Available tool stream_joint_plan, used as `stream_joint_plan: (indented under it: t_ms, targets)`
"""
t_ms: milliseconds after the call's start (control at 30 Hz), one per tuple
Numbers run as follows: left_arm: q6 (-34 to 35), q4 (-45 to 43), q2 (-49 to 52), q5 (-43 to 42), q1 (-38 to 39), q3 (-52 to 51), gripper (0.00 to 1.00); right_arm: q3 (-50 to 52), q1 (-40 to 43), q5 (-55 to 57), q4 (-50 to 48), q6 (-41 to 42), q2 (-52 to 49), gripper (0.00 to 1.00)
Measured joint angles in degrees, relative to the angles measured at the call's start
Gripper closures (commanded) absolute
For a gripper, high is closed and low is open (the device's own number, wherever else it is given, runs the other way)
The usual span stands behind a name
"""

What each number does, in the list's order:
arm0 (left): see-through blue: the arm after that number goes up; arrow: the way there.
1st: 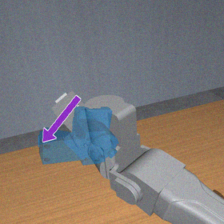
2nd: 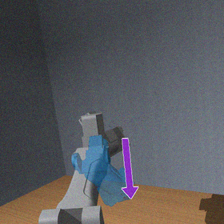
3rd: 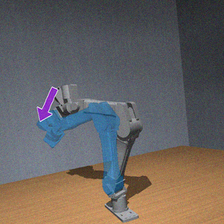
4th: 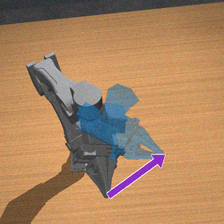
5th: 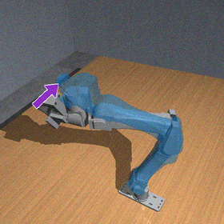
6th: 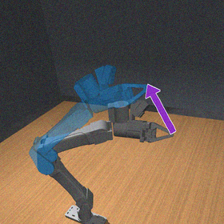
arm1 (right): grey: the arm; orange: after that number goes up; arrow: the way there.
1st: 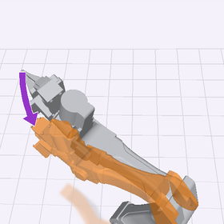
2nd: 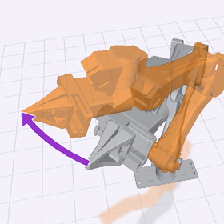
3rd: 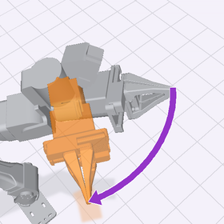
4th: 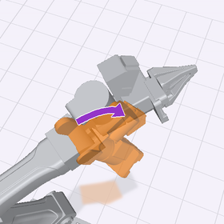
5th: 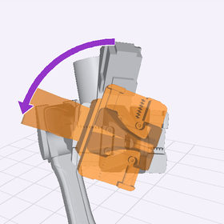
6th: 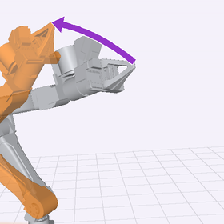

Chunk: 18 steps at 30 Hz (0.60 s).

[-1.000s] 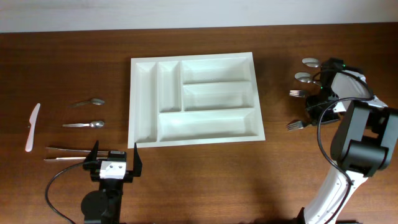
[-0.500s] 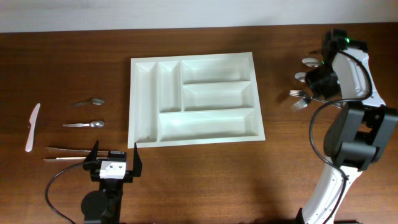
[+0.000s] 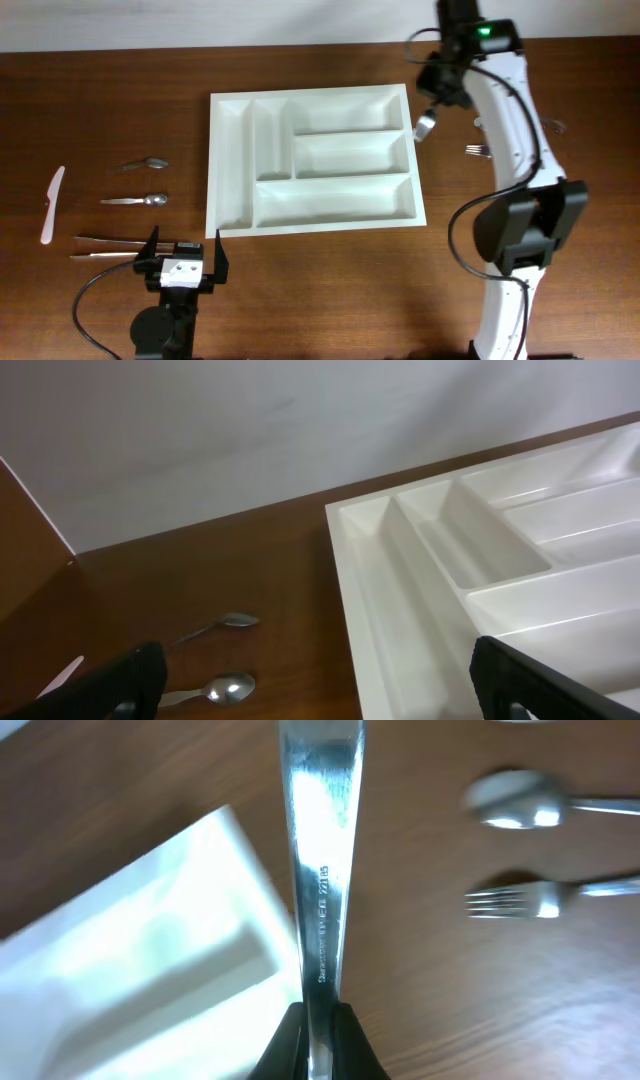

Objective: Pack container
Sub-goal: 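Close the right gripper on the fork handle and lift it, then carry the fork over the tray and release it inside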

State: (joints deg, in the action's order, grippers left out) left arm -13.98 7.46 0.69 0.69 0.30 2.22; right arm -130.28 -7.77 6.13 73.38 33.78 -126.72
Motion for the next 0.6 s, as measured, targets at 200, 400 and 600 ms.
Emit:
stream_joint_plan:
  t_ms: [200, 400, 600]
  targets:
    - [0.0, 0.0, 0.0, 0.0, 0.0, 0.0, 0.01, -0.1, -6.7, -1.2, -0.1, -2.8, 0.0, 0.96]
    - [0.0, 0.0, 0.0, 0.0, 0.0, 0.0, 0.01, -0.1, -10.6, -1.7, 0.0, 6.5, 0.0, 0.96]
    - [0.0, 0.0, 0.0, 0.0, 0.0, 0.0, 0.01, -0.1, -11.3, -1.7, 0.6, 21.3, 0.0, 0.95]
